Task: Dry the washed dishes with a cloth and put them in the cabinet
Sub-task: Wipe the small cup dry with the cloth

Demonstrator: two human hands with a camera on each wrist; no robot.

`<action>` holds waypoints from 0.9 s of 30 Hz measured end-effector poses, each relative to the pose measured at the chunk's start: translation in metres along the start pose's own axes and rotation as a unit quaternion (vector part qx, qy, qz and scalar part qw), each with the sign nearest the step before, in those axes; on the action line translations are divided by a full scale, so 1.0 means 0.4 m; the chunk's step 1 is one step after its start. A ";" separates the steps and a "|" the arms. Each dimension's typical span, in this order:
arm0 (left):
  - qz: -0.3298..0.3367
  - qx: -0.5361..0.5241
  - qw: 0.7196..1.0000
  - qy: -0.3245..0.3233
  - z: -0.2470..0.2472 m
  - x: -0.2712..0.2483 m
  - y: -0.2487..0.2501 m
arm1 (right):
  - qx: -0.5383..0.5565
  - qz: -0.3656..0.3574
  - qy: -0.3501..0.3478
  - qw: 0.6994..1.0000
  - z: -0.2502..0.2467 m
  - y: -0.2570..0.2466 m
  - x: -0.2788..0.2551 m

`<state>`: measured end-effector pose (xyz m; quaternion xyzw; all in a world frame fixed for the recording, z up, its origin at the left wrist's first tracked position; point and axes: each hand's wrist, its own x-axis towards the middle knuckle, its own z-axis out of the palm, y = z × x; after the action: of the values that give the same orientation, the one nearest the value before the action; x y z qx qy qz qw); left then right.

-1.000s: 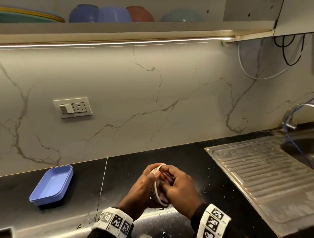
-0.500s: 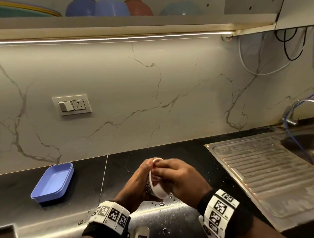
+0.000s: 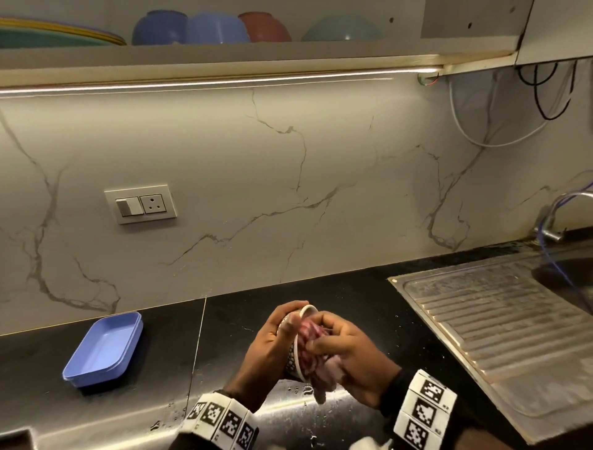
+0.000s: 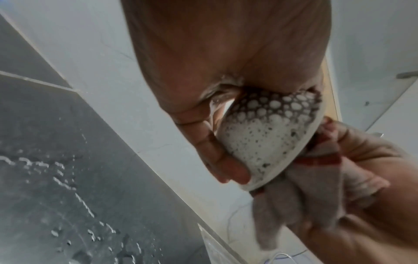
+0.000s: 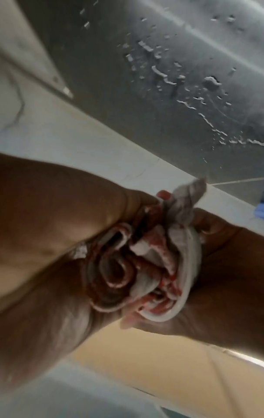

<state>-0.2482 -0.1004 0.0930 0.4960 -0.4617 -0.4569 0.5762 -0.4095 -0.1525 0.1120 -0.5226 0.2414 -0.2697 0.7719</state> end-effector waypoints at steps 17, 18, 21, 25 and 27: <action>-0.013 -0.053 0.998 -0.032 0.023 -0.032 -0.028 | 0.123 -0.024 0.143 0.982 0.057 0.049 -0.007; -0.010 -0.058 0.998 -0.031 0.020 -0.032 -0.027 | 0.162 -0.015 0.117 0.980 0.054 0.045 -0.010; -0.004 -0.061 0.998 -0.027 0.010 -0.030 -0.022 | 0.265 -0.008 0.049 0.963 0.036 0.039 -0.020; -0.003 -0.044 0.999 -0.015 -0.012 -0.023 -0.024 | 0.291 -0.028 0.064 0.954 0.011 0.028 -0.023; -0.012 -0.025 0.999 -0.019 -0.015 -0.022 -0.032 | 0.227 -0.040 0.102 0.968 0.016 0.023 -0.021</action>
<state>-0.2444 -0.0919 0.0790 0.4779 -0.4552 -0.4843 0.5743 -0.4100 -0.1399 0.1062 -0.3130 0.2301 -0.3997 0.8303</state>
